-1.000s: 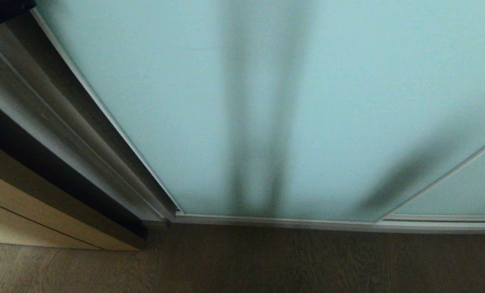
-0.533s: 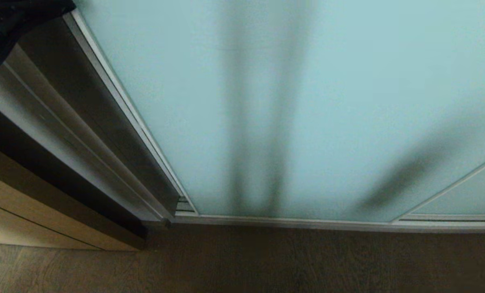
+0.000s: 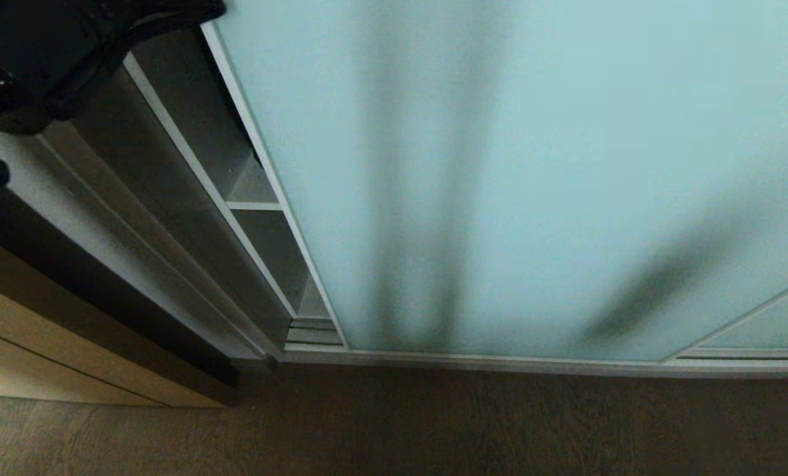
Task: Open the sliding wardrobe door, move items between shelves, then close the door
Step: Open the door
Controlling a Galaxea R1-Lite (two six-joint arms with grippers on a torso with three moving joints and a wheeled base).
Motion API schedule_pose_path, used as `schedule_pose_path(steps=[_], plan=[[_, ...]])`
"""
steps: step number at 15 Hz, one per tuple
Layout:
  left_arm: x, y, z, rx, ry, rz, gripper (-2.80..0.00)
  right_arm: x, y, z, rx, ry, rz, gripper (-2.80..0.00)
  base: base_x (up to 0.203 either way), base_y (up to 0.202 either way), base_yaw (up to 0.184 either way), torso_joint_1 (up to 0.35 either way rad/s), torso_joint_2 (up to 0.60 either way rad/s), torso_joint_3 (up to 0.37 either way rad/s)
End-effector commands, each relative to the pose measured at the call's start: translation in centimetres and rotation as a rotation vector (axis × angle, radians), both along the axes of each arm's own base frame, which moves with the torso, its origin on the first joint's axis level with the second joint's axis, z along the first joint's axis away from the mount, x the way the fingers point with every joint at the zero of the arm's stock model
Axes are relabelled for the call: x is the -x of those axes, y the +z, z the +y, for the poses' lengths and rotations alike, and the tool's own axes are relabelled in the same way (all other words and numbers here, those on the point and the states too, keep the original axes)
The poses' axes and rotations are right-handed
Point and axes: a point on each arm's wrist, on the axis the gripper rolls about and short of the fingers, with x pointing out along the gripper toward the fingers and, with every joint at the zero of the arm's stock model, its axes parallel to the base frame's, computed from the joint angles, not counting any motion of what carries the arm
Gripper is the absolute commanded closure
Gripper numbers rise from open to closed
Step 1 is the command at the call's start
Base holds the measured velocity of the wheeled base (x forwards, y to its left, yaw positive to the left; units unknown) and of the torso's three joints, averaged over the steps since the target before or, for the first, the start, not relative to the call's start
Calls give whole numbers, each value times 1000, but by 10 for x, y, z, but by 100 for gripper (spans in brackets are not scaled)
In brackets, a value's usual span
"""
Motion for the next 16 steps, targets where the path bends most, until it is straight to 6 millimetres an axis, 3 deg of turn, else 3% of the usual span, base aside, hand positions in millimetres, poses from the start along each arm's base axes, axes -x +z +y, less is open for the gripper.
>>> schedule_pose_path(steps=[1,9,11,13,16], plan=[[-20,-7,-18,-11,-30,20,0,0,0,0,0,1,-2,0,0,0,0,0,0,0],[-47,-33,-107,-56,-209,43,0,0,0,0,0,1,-2,0,0,0,0,0,0,0],[-48,-38,-121,-57,-218,-14,0,0,0,0,0,1,-2,0,0,0,0,0,0,0],[-44,-28,-119,-46,-211,-55,0,0,0,0,0,1,-2,0,0,0,0,0,0,0],[-22,15,-100,46,-161,-151,0,0,0,0,0,0,-2,0,0,0,0,10,2,-6]])
